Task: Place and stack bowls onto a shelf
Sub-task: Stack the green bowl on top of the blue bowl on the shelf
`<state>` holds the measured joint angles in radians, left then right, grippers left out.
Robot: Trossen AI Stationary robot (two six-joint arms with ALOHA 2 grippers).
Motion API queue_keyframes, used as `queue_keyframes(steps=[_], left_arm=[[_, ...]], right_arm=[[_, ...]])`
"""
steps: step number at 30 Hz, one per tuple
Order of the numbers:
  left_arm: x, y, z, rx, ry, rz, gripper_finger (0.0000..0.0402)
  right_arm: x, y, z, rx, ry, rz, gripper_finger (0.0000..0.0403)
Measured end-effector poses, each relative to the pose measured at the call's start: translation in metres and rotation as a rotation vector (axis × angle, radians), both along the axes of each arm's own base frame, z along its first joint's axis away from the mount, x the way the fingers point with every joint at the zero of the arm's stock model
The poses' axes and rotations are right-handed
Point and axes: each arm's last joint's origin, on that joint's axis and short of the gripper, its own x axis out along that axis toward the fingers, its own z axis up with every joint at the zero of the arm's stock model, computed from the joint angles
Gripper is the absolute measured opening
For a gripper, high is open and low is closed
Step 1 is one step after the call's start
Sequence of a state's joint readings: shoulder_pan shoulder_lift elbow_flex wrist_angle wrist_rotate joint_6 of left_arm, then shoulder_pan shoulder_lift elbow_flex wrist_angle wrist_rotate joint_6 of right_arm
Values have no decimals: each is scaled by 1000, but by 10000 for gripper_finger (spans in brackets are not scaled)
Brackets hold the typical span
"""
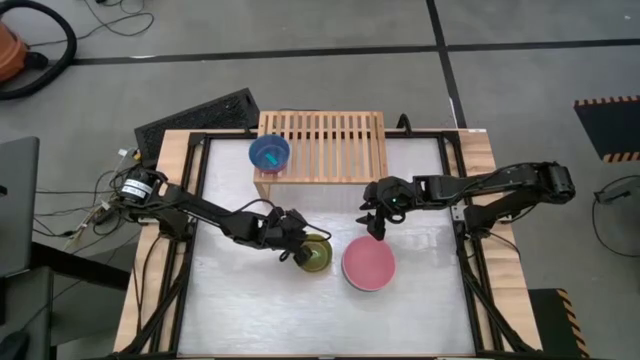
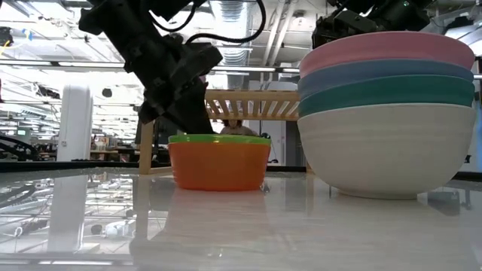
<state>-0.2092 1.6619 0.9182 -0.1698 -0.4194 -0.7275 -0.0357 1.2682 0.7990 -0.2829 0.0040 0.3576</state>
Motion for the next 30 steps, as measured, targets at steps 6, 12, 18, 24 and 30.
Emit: queue_keyframes(steps=[6,12,18,24,30], left_arm=[[-2,0,-1,-13,22,6,79],[-3,0,-3,-14,27,5,132],[-3,0,-3,-5,31,-6,106],[-2,0,-3,2,34,-19,10],[-2,1,-3,-41,34,-19,1]], right_arm=[[0,0,0,0,0,0,234],[0,0,0,0,1,0,234],[0,0,0,0,1,0,234],[0,0,0,6,0,-6,234],[0,0,0,8,0,-7,234]])
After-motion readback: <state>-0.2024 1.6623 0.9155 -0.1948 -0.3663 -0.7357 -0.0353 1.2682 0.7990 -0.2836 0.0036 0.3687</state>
